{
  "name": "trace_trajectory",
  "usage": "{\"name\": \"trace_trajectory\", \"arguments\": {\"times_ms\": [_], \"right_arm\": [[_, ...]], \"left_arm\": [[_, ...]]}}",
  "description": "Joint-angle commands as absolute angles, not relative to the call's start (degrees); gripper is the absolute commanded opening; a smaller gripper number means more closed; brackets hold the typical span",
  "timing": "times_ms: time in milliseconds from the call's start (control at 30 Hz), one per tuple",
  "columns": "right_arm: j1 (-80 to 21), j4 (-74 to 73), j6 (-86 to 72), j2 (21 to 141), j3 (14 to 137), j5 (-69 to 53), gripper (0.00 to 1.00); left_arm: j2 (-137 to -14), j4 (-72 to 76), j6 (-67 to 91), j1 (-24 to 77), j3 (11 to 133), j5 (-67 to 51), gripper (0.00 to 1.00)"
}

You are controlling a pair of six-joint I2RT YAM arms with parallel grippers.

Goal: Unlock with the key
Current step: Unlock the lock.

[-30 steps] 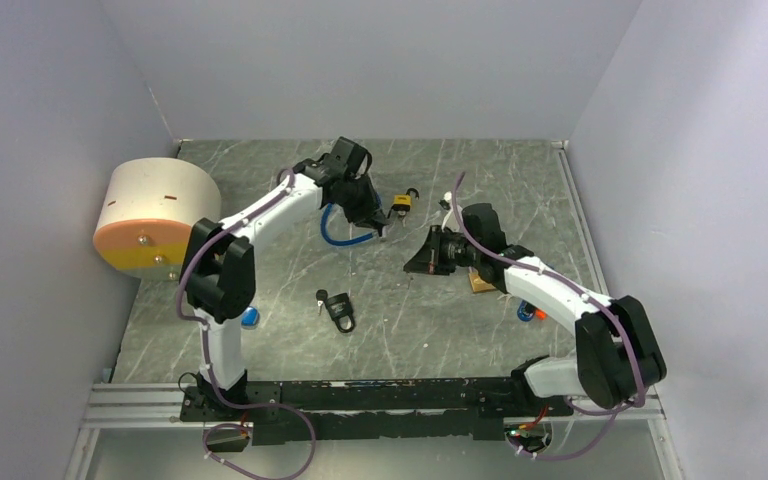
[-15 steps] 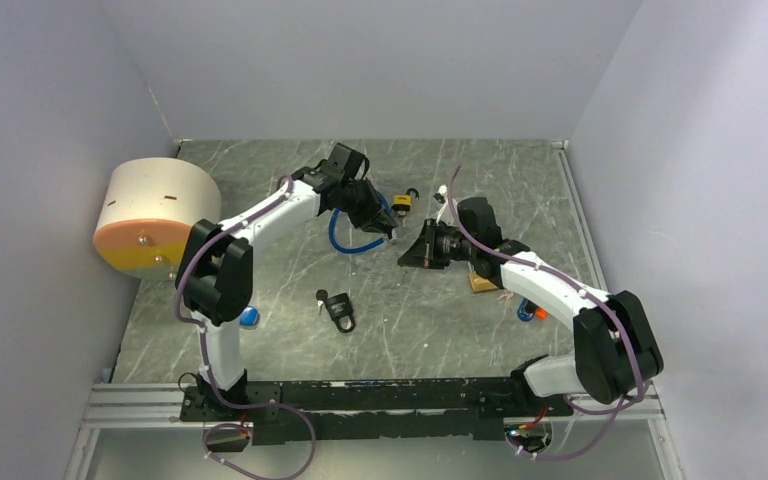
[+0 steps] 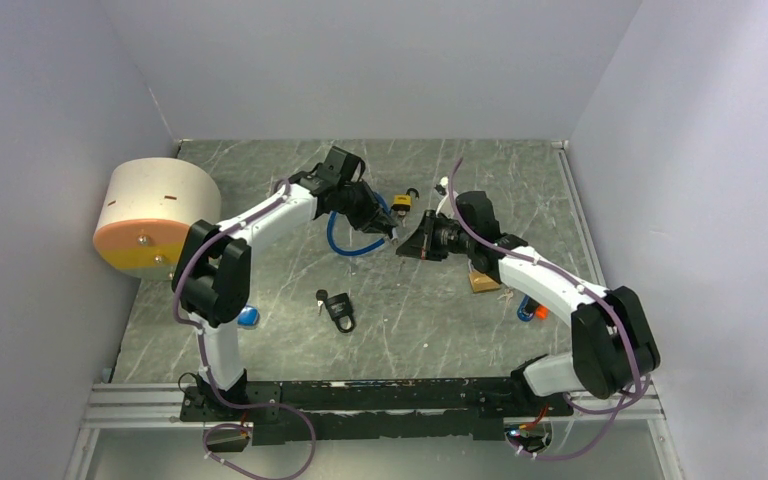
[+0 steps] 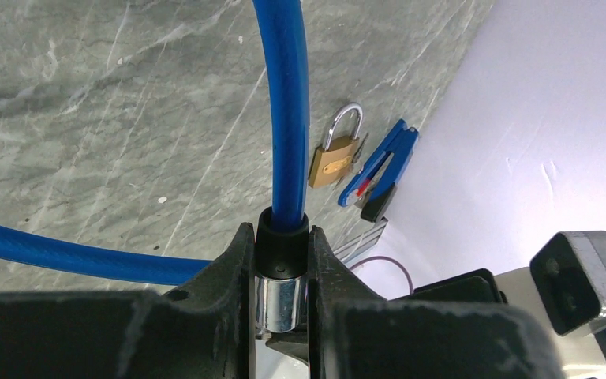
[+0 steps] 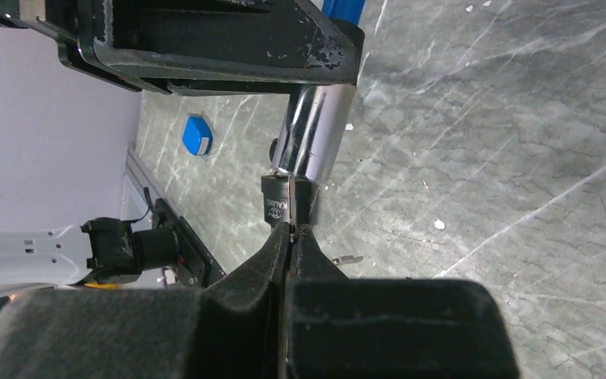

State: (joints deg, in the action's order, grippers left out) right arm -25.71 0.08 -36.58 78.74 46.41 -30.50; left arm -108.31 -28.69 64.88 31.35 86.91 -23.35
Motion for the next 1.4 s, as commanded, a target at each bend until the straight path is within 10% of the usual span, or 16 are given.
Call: {"name": "trace_trajectory", "arguments": {"times_ms": [0,1367], "right_arm": [[-25.71,2.45,-37.21,79.77,49.32,-28.58,0.00],[-25.64,0.47,-39.22,78.41,49.69,-24.40,0.00]], "left_arm": [[-104.28,-26.20,67.42,31.31,86.34,-26.56,0.02],[-102.74,-25.14,68.53,30.35,84.04,-26.40,0.03]]}}
